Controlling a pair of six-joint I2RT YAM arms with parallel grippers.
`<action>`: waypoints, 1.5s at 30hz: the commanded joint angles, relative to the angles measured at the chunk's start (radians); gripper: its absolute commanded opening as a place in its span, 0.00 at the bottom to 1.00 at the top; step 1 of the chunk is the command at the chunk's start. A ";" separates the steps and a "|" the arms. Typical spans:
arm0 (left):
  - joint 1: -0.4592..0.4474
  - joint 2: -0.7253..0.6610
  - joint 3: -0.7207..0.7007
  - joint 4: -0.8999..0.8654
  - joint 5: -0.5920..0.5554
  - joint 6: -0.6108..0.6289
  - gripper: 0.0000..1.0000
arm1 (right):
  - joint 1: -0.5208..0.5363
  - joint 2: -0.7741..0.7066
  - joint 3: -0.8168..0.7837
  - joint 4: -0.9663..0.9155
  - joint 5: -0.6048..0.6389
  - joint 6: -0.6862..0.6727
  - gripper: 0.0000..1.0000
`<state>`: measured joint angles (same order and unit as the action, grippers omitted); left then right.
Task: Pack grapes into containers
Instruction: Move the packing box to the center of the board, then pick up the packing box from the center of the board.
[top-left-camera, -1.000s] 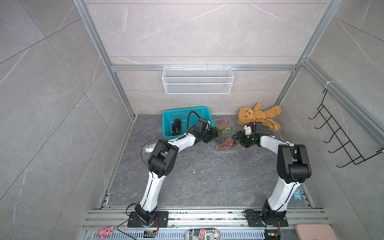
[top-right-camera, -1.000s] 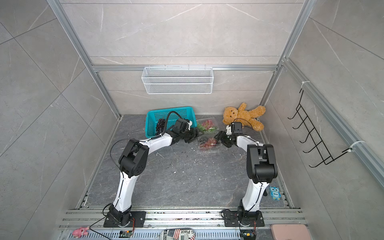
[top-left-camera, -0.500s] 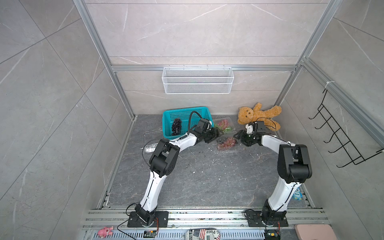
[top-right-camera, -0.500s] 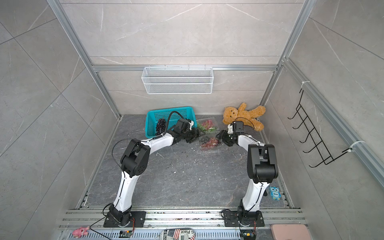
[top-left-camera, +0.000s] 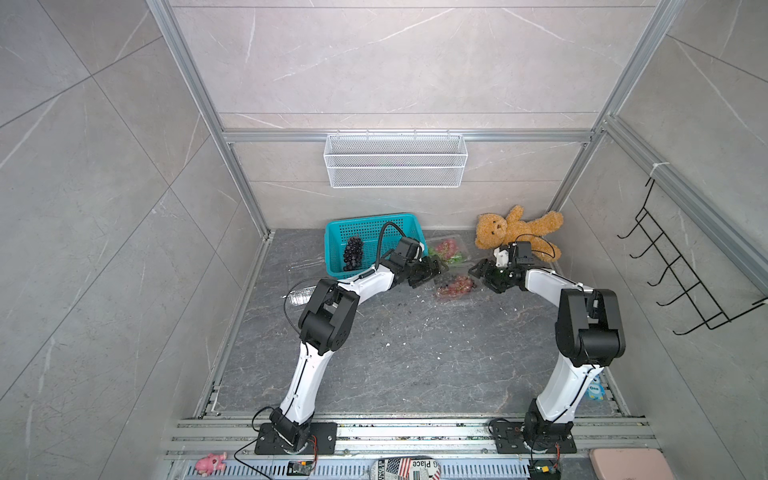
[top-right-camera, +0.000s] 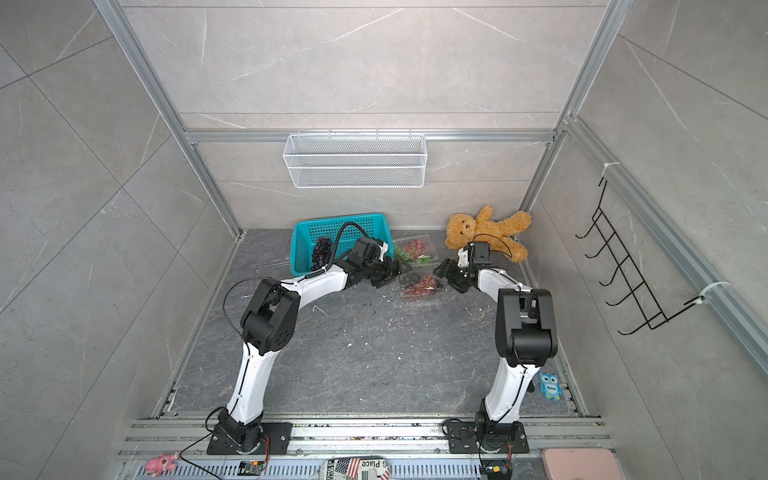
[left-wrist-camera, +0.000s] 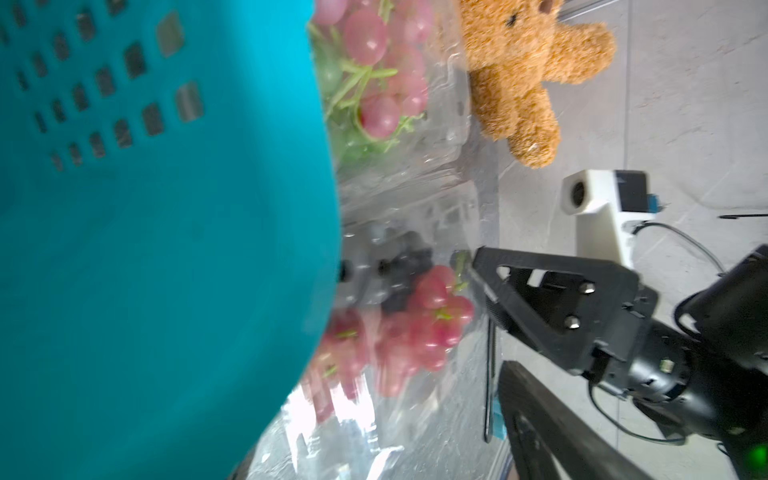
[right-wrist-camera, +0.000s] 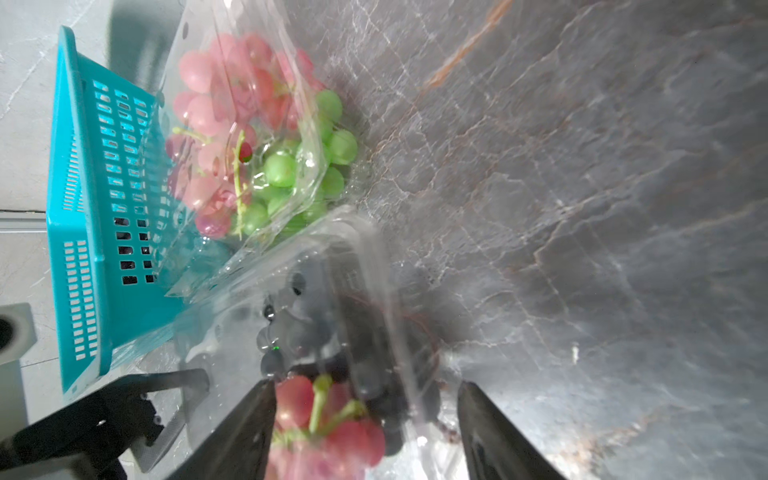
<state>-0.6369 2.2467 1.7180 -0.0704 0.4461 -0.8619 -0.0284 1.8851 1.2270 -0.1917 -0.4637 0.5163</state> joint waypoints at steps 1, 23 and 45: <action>-0.003 -0.043 -0.004 -0.086 -0.009 0.038 0.96 | -0.005 -0.055 0.004 -0.030 0.005 -0.021 0.79; -0.025 -0.263 -0.136 -0.243 -0.093 0.183 0.99 | -0.005 -0.215 -0.087 -0.064 0.010 -0.038 0.99; 0.222 -0.673 -0.240 -0.696 -0.638 0.460 0.99 | 0.346 -0.337 -0.059 -0.055 0.204 -0.040 1.00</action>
<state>-0.5278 1.6314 1.5162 -0.6777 -0.1532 -0.4187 0.2760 1.5284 1.1381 -0.2459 -0.3164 0.4927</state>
